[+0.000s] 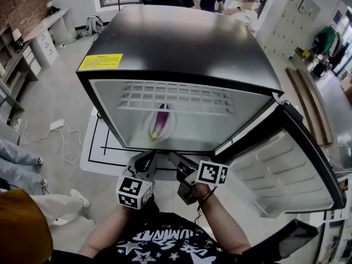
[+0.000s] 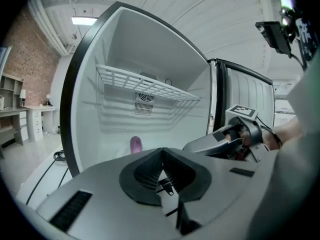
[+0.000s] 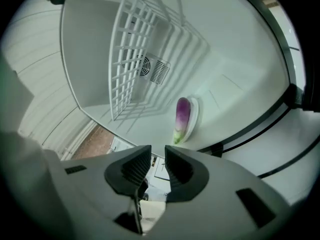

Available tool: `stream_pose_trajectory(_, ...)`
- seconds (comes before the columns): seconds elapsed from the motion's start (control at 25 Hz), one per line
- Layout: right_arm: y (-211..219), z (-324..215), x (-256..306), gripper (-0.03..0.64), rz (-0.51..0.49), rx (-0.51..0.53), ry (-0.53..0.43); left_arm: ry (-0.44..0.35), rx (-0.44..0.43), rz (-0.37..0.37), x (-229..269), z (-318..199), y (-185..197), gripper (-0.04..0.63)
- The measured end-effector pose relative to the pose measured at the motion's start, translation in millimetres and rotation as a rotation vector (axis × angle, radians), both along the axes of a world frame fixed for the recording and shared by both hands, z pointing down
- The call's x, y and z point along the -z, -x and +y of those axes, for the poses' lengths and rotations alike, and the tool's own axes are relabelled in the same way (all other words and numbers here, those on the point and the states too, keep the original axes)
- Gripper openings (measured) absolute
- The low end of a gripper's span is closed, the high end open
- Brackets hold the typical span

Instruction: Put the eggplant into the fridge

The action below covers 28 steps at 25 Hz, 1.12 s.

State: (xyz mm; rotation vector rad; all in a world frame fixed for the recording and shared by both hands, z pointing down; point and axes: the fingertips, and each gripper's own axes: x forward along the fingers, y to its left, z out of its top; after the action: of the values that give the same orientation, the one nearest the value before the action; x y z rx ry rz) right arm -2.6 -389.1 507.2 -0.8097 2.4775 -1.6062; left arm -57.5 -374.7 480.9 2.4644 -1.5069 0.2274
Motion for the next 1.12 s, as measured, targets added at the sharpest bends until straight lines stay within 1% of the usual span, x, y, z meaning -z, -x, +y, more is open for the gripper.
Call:
stream_pose_trajectory(0.08, -3.4, 12.5, 2.3, 0.088, 0.036, 0.027, -0.032, 0.000, 0.007, -0.002, 1.0, 10.1, -5.4, 0.008)
stream_pose_trajectory(0.12, -5.5, 18.2, 3.3, 0.061, 0.053, 0.037, -0.047, -0.001, 0.010, -0.004, 1.6, 15.1, -8.3, 0.008)
stream_pose_trajectory(0.24, -10.7, 34.7, 6.9, 0.054, 0.091, 0.070, -0.085, -0.007, 0.026, -0.005, 3.7, 29.7, -15.4, 0.009)
stream_pose_trajectory(0.32, -14.0, 46.4, 9.7, 0.034, 0.110, 0.088, -0.110, -0.006, 0.038, -0.003, 4.8, 40.3, -19.4, 0.009)
stream_pose_trajectory(0.4, -18.1, 59.4, 11.9, 0.034, 0.134, 0.106, -0.136, -0.006, 0.046, -0.002, 6.0, 51.4, -23.9, 0.008)
stream_pose_trajectory(0.48, -23.7, 72.9, 12.4, 0.008, 0.158, 0.120, -0.153, -0.008, 0.053, -0.005, 7.4, 62.7, -28.9, 0.009)
stream_pose_trajectory(0.64, -37.5, 101.8, 10.3, 0.008, 0.184, 0.138, -0.163, -0.009, 0.060, -0.008, 7.5, 87.6, -40.1, 0.008)
stream_pose_trajectory(0.88, -58.7, 141.8, 7.5, 0.008, 0.255, 0.160, -0.224, -0.008, 0.085, 0.002, 9.4, 123.4, -54.2, 0.008)
stream_pose_trajectory(1.0, -69.2, 159.4, 6.1, 0.008, 0.302, 0.155, -0.261, -0.002, 0.100, 0.001, 8.0, 142.9, -59.0, 0.008)
stream_pose_trajectory(1.12, -77.4, 175.8, 2.8, 0.008, 0.310, 0.142, -0.266, 0.016, 0.107, -0.011, 7.1, 165.3, -63.2, 0.009)
